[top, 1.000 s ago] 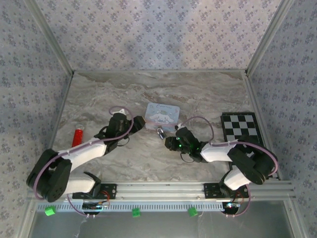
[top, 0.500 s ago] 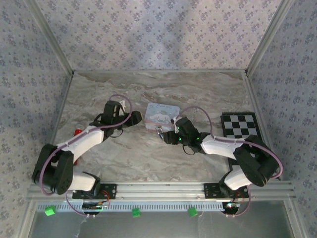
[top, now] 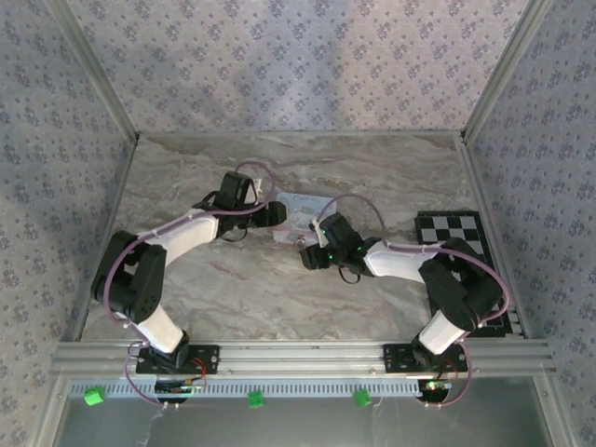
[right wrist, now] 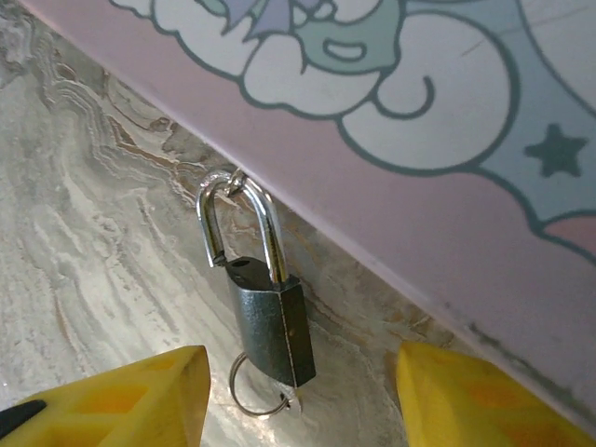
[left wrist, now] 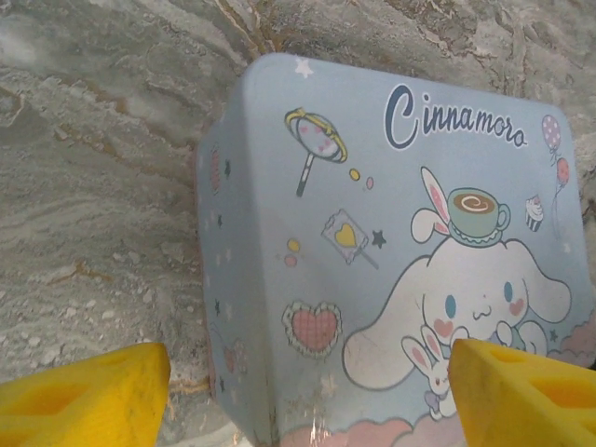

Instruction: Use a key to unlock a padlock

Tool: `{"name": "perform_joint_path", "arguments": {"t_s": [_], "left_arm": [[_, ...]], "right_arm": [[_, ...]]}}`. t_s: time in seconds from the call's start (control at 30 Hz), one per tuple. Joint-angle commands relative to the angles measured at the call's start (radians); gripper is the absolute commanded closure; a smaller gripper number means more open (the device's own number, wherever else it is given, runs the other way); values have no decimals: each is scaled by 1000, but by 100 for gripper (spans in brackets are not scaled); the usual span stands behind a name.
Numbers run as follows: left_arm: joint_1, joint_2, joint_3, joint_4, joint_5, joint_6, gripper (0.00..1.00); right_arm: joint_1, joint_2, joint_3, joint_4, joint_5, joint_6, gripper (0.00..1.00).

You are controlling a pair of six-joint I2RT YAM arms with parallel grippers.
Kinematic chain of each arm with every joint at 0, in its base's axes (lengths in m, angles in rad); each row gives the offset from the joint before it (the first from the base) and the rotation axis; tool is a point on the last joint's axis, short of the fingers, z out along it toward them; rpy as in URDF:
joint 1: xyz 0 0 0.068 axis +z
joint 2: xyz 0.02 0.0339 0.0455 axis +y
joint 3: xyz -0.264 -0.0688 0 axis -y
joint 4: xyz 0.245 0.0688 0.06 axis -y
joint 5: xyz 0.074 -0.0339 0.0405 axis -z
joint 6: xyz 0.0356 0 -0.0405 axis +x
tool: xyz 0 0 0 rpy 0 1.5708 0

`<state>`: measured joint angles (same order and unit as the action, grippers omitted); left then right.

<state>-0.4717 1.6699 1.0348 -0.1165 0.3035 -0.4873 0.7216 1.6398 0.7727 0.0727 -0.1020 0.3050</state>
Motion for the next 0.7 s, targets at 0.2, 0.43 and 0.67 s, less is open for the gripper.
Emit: {"name": "perform_joint_path", "arguments": {"t_s": [0.2,0.43,0.67], "left_arm": [[-31,96,65,-50,-43,-9,23],[-31,104,12,-11,-152,-98,22],[-31,74,-44,28,-189,-146,22]], "right_arm": [[-15,74,74,-54,-49,-32,47],[-15,102,78,-40,-69,-7,61],[-14,95,78,-42,-41,-1,73]]}}
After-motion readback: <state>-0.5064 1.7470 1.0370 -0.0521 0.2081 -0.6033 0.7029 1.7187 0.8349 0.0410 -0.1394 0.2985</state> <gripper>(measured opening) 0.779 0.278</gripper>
